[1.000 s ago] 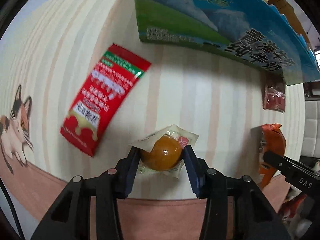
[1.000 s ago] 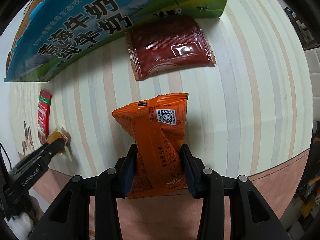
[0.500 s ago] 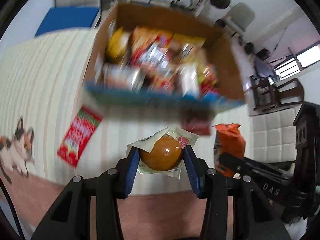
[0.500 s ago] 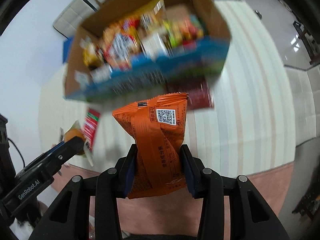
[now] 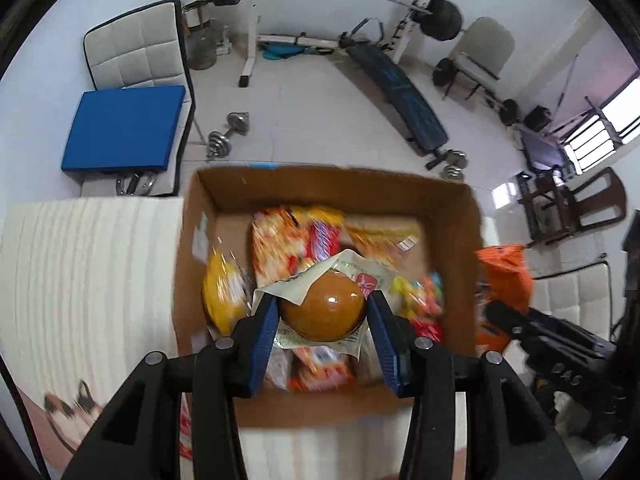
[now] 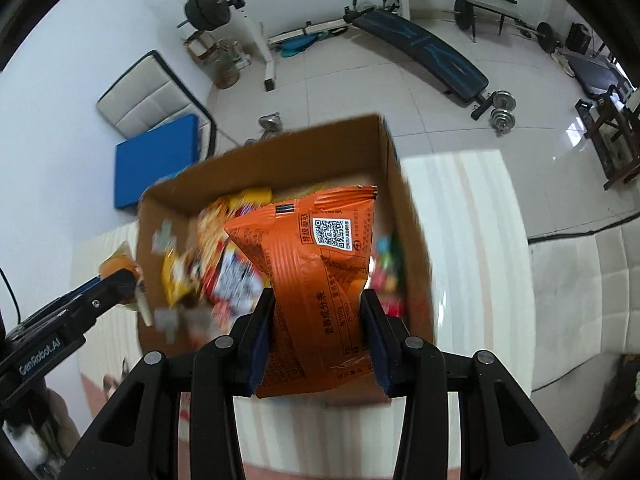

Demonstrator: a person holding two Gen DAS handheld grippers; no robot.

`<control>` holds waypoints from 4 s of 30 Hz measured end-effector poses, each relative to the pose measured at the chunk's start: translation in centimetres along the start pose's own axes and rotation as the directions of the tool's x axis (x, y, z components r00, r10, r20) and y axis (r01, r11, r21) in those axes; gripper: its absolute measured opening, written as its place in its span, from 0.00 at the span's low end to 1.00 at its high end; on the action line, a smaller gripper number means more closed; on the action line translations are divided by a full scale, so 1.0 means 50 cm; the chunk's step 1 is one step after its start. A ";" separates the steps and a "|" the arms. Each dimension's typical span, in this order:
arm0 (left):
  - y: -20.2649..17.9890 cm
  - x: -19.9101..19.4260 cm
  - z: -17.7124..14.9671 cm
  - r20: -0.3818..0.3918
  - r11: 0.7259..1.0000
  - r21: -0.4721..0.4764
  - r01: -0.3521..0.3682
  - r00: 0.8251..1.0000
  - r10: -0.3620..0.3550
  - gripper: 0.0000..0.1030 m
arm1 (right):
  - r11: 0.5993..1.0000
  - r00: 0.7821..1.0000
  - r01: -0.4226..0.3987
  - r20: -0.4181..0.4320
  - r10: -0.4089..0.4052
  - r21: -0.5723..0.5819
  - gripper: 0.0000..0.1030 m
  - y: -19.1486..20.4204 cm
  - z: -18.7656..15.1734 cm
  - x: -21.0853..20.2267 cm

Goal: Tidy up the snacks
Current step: 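Carry the egg snack and orange bag into the box and release both, then grasp the red spicy strip packet with the left tool while the right grasps the dark red packet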

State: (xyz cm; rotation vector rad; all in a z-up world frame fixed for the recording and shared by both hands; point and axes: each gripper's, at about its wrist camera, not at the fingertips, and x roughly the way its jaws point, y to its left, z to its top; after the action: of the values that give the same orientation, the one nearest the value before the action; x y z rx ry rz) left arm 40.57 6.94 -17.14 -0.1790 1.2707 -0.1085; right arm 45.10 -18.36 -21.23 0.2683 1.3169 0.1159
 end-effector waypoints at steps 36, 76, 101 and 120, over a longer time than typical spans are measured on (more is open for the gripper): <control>0.087 0.100 0.066 -0.069 0.994 -0.014 -0.104 0.992 0.103 0.94 | 0.983 0.985 0.125 -0.104 -0.139 -0.133 0.94 0.046 0.068 0.156; 0.009 -0.216 -0.301 0.273 0.995 0.009 -0.102 0.957 0.095 0.97 | 0.984 0.982 0.105 0.170 -0.080 -0.143 0.96 0.081 -0.307 -0.181; 0.242 0.118 -0.428 -0.125 0.937 -0.219 -0.272 0.960 0.250 0.97 | 0.972 0.985 0.035 -0.174 0.006 0.232 0.83 -0.169 -0.317 0.271; 0.285 0.182 -0.437 -0.184 0.957 -0.104 -0.270 0.951 0.249 0.97 | 0.822 0.924 0.132 -0.231 -0.304 -0.554 0.92 0.052 -0.368 0.327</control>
State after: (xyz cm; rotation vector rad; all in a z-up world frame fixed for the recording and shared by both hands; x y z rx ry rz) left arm 22.10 17.69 -34.65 -0.1121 1.4606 0.1891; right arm 31.60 -9.64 -40.04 -0.3970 1.5618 0.3305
